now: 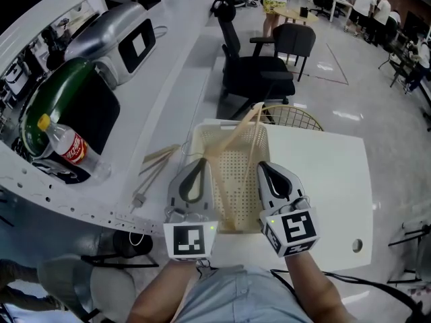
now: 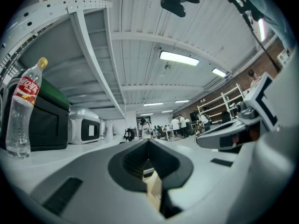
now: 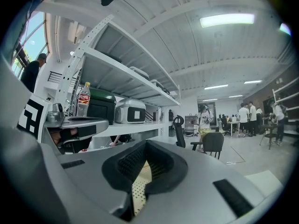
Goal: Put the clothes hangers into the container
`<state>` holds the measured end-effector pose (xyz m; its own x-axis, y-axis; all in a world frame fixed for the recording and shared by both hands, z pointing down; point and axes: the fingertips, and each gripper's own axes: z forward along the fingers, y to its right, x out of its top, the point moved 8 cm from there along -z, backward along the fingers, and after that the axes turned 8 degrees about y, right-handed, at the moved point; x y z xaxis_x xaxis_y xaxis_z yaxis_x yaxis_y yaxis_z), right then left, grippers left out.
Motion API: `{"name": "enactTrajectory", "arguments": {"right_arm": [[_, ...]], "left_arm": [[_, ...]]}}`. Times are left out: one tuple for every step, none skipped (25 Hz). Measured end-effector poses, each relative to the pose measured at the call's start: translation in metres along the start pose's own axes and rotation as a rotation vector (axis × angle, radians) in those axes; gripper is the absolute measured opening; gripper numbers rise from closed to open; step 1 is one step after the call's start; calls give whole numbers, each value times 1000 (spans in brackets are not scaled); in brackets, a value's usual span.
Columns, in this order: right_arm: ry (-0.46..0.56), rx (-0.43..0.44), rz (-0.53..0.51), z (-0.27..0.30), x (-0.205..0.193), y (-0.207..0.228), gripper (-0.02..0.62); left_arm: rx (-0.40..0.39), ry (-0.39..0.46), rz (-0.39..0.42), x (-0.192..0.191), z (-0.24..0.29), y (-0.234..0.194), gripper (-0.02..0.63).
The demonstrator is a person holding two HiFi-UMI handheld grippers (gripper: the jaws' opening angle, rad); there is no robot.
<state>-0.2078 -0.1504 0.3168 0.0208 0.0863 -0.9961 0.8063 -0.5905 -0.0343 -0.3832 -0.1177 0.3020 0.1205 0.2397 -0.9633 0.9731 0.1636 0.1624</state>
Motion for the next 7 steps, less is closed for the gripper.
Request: {"name": "enactTrajectory", "arguments": {"right_arm": [[0,0,0,0,0,0,11],[0,0,0,0,0,0,11],[-1,-1,0,0,-1,0,11],[-1,-2,-1,0,-1,0,11],[-2,-3,-2,0,-1,0,11],[-3,-4,-3,-1,-2,0,11],[-3,-5,-4,-1,-2,0,11]], "left_arm": [[1,-1,-1,0,0,0,12],[1,-2,-2,0,0,0,11],[2,-3,-3,0,-1,0,12],[2,-4,-4,0,-1,0,12],[2,-5,-5,-1,-1,0,11],[1,-5,-6,-1,-1,0,12],[1,-5,-6,-1,-1,0,12]]}}
